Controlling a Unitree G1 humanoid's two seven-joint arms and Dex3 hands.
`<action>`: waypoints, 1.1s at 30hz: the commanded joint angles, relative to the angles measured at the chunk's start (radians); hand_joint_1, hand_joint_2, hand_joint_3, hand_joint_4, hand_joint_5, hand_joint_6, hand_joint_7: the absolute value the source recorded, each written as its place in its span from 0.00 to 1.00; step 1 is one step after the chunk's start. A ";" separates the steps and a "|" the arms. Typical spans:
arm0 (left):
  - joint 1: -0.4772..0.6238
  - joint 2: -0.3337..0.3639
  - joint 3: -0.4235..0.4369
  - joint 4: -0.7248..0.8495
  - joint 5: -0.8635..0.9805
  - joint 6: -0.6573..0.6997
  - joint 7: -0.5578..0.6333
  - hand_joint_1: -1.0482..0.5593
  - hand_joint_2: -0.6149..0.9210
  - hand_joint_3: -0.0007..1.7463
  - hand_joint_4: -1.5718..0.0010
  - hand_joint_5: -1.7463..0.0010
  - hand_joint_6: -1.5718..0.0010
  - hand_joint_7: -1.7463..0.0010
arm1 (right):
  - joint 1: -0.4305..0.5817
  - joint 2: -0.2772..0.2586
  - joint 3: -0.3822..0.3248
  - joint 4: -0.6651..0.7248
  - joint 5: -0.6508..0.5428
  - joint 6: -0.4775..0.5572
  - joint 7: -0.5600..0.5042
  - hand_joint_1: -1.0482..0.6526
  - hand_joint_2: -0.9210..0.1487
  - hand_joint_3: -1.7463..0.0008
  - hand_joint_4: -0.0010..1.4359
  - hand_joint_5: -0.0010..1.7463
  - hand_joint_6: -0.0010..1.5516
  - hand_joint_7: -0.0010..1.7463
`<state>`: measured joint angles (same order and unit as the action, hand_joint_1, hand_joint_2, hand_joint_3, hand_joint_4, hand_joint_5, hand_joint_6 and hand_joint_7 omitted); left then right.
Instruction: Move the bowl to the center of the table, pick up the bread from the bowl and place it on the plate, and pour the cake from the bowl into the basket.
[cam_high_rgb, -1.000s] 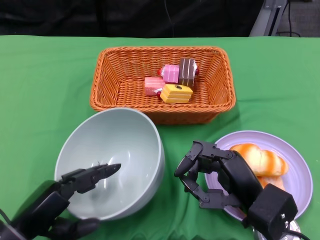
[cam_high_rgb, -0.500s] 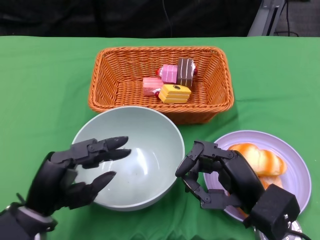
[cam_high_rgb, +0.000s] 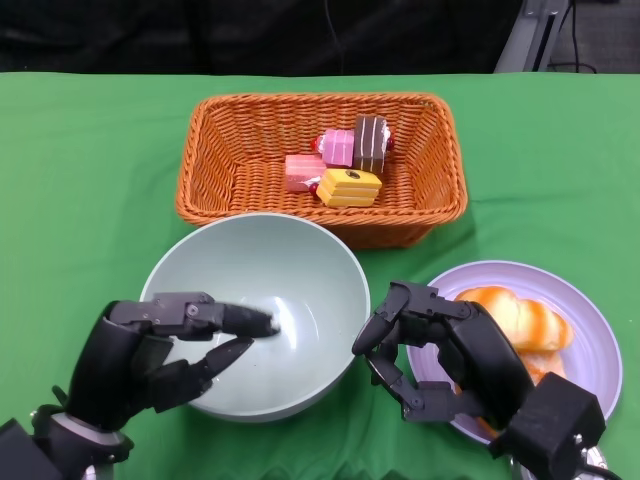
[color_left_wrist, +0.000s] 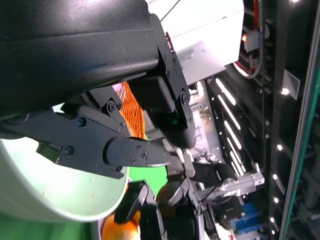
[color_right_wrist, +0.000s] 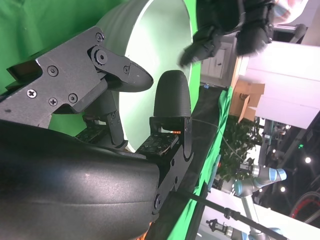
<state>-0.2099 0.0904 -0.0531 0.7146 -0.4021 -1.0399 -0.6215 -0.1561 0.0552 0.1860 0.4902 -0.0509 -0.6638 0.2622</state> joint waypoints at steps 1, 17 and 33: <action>0.014 0.003 0.012 -0.027 0.021 0.016 -0.022 0.60 0.82 0.48 0.47 0.26 0.41 0.45 | 0.025 -0.009 0.001 -0.054 0.021 -0.006 0.007 0.52 0.38 0.42 0.52 0.91 0.43 0.77; 0.120 -0.041 -0.055 -0.330 0.076 0.208 -0.042 0.58 0.76 0.65 0.51 0.03 0.50 0.19 | 0.189 -0.052 0.063 -0.502 0.079 0.179 0.058 0.48 0.30 0.51 0.52 0.90 0.45 0.74; 0.219 -0.036 -0.080 -0.519 0.090 0.337 -0.032 0.56 0.78 0.57 0.50 0.07 0.48 0.24 | 0.277 -0.082 0.080 -0.657 0.128 0.280 0.076 0.51 0.44 0.37 0.54 0.91 0.45 0.77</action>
<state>0.0044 0.0406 -0.1425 0.2105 -0.3159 -0.7107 -0.6662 0.1192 -0.0235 0.2658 -0.1581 0.0708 -0.3901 0.3441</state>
